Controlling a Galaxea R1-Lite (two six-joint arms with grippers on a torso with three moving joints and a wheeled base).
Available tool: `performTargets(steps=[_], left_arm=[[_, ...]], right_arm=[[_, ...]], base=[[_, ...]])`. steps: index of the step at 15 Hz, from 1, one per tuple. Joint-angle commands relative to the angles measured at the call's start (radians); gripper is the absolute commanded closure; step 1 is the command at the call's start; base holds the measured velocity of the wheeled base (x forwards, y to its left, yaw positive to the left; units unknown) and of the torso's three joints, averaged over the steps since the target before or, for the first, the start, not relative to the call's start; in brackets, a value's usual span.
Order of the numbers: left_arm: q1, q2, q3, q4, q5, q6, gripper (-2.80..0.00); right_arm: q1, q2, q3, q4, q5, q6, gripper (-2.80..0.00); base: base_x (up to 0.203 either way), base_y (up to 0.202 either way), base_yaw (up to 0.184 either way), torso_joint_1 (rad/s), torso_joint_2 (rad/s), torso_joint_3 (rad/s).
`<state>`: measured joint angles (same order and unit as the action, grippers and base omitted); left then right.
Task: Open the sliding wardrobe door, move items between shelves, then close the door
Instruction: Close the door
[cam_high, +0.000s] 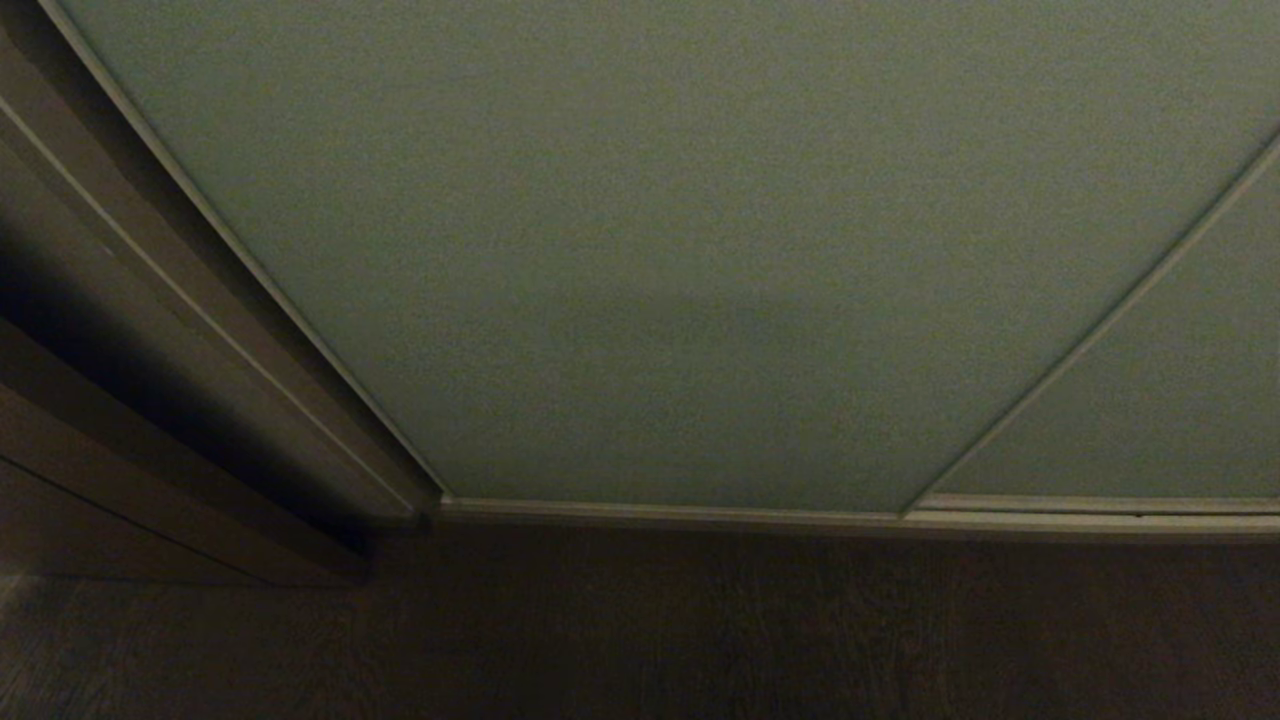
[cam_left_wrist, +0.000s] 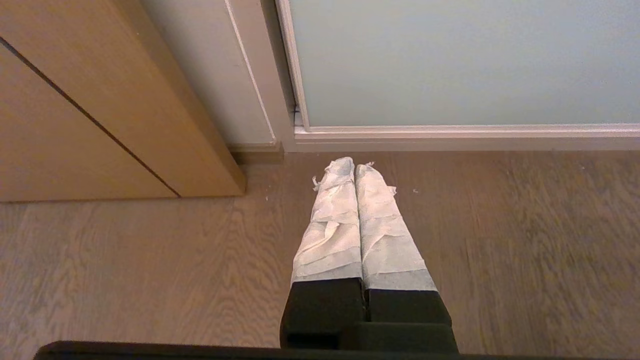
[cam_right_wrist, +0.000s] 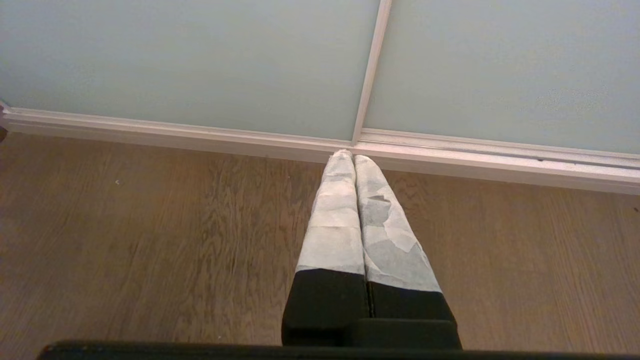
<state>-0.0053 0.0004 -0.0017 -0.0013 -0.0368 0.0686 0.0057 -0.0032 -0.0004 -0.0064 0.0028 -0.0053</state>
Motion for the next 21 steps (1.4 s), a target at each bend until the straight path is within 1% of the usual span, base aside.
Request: performTargets(steps=[1,7,14,15,17,18,19,21], left_arm=[[-0.001,0.0,0.0,0.0,0.0,0.0,0.0],[0.0,0.0,0.0,0.001,-0.001,0.002,0.0],[0.0,0.001,-0.005,0.009,0.004,0.02,0.0],[0.0,0.004,-0.039,0.007,0.007,0.02,0.0],[0.0,0.037,-0.175,0.016,0.013,0.019,0.0],[0.0,0.073,-0.261,0.019,0.029,0.018,0.0],[0.0,0.122,-0.344,0.018,0.071,0.017,0.0],[0.0,0.259,-0.484,-0.001,0.184,0.016,0.0]], right_arm=[[0.0,0.0,0.0,0.0,0.0,-0.002,0.0],[0.0,0.0,0.0,0.0,0.0,-0.001,0.0],[0.0,0.0,0.0,0.0,0.0,-0.001,0.0],[0.0,0.0,0.0,0.0,0.0,-0.002,0.0],[0.0,0.0,0.0,0.0,0.0,-0.001,0.0],[0.0,0.0,0.0,0.0,0.0,-0.001,0.0],[0.0,0.0,0.0,0.0,0.0,-0.001,0.0],[0.0,0.0,0.0,0.0,0.0,-0.001,0.0]], base=[[0.0,0.0,0.0,0.0,0.0,0.0],[0.0,0.0,0.0,0.0,0.0,0.0],[0.0,0.0,0.0,0.0,0.0,0.0],[0.0,0.0,0.0,0.0,0.0,0.0],[0.0,0.0,0.0,0.0,0.0,0.0],[0.0,0.0,0.0,0.0,0.0,0.0],[0.0,0.0,0.0,0.0,0.0,0.0],[0.0,0.0,0.0,0.0,0.0,0.0]])
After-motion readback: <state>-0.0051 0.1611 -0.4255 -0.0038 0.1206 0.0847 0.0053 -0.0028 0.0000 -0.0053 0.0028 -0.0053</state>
